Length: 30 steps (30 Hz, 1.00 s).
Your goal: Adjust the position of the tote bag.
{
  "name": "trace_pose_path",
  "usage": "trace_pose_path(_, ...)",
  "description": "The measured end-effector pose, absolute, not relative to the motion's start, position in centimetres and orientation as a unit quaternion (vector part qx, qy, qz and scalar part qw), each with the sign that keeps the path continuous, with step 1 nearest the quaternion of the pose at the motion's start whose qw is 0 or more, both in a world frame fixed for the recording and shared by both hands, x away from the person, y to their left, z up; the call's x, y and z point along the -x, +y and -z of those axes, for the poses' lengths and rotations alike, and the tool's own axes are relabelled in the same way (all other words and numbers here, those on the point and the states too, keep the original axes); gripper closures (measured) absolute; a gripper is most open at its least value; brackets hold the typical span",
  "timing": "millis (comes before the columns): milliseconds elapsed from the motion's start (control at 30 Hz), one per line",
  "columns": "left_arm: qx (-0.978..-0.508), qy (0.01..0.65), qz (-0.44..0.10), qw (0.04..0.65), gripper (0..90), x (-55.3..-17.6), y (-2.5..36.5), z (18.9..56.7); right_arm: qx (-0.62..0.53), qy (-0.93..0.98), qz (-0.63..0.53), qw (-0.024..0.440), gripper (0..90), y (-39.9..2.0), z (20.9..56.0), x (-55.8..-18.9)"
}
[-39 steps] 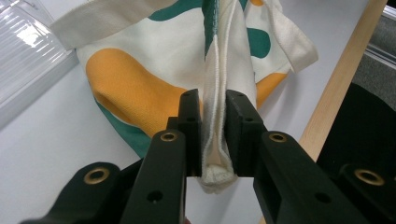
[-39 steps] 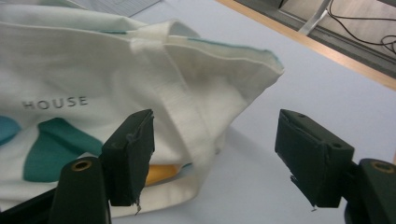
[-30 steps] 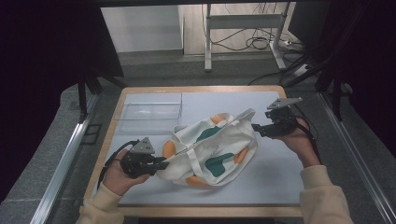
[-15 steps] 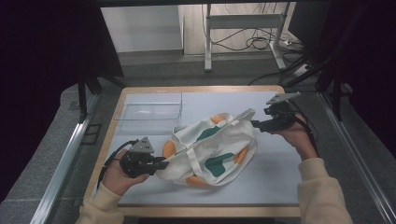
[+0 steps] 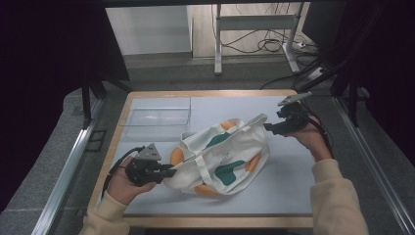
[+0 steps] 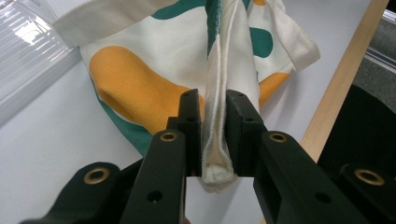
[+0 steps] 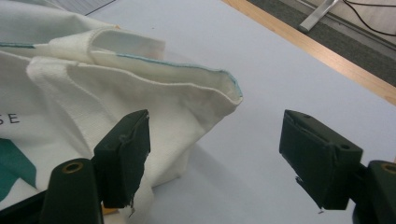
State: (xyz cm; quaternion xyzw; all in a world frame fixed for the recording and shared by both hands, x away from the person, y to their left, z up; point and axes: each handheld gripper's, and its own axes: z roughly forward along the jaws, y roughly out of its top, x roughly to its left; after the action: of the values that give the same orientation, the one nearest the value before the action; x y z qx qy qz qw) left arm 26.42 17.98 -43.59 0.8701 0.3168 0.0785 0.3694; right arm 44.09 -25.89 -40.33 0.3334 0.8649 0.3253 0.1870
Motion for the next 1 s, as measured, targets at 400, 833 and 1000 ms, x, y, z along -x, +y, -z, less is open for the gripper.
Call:
trace_pose_path(400,-0.871,0.314,-0.078,0.369,77.9,-26.6,18.1,43.7,-0.325,0.872,-0.325,0.171,26.0,-25.7,41.7,-46.2)
trace_pose_path(833,-0.868,0.320,-0.073,0.373,78.0,-26.8,18.3,44.0,-0.282,0.881,-0.354,0.136,33.4,-25.4,43.4,-48.5)
trace_pose_path(1000,-0.871,0.318,-0.072,0.369,78.0,-26.9,18.4,44.0,-0.266,0.883,-0.364,0.131,41.3,-25.2,43.6,-48.7)
